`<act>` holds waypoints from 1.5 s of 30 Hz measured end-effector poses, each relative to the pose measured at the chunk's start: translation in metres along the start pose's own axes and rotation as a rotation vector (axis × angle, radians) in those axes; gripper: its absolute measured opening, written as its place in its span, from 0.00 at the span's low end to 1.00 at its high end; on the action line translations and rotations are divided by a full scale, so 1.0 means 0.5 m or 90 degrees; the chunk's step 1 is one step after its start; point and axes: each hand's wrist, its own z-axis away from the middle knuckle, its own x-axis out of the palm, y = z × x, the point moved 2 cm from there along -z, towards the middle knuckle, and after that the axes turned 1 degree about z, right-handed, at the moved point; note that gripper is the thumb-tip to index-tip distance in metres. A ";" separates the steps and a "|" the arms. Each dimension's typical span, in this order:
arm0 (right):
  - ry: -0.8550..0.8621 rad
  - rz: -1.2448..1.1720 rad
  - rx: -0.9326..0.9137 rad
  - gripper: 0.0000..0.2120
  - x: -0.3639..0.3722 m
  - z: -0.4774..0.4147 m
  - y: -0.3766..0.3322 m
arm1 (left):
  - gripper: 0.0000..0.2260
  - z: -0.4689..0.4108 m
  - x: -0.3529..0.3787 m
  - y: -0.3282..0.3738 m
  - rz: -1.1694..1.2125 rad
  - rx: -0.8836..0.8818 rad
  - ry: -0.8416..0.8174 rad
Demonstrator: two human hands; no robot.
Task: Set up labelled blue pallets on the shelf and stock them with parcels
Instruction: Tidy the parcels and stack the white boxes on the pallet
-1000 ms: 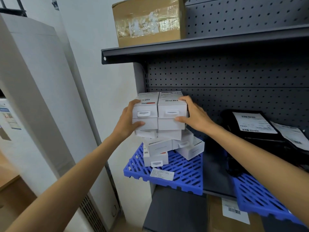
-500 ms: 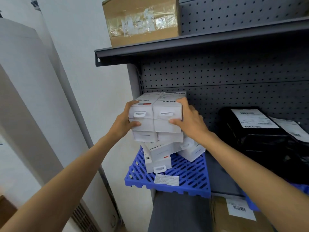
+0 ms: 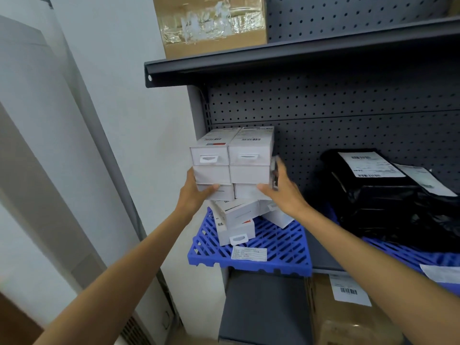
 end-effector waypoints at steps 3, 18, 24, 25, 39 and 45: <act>-0.007 0.018 -0.016 0.41 0.016 0.002 0.005 | 0.33 0.013 0.013 0.004 0.008 0.015 0.034; 0.137 -0.030 0.010 0.20 -0.049 -0.024 0.067 | 0.24 0.124 0.094 0.037 0.122 0.052 0.114; 0.097 -0.050 -0.007 0.15 -0.070 -0.049 0.089 | 0.22 0.119 0.106 0.043 0.100 0.028 0.175; 0.089 -0.060 -0.006 0.14 -0.075 -0.054 0.094 | 0.23 0.127 0.115 0.042 0.104 0.027 0.193; -0.039 -0.155 -0.034 0.19 -0.085 -0.078 0.110 | 0.25 0.154 0.190 0.038 0.180 0.007 0.241; -0.035 -0.158 -0.047 0.18 -0.082 -0.092 0.118 | 0.35 0.142 0.216 0.039 0.139 0.028 0.307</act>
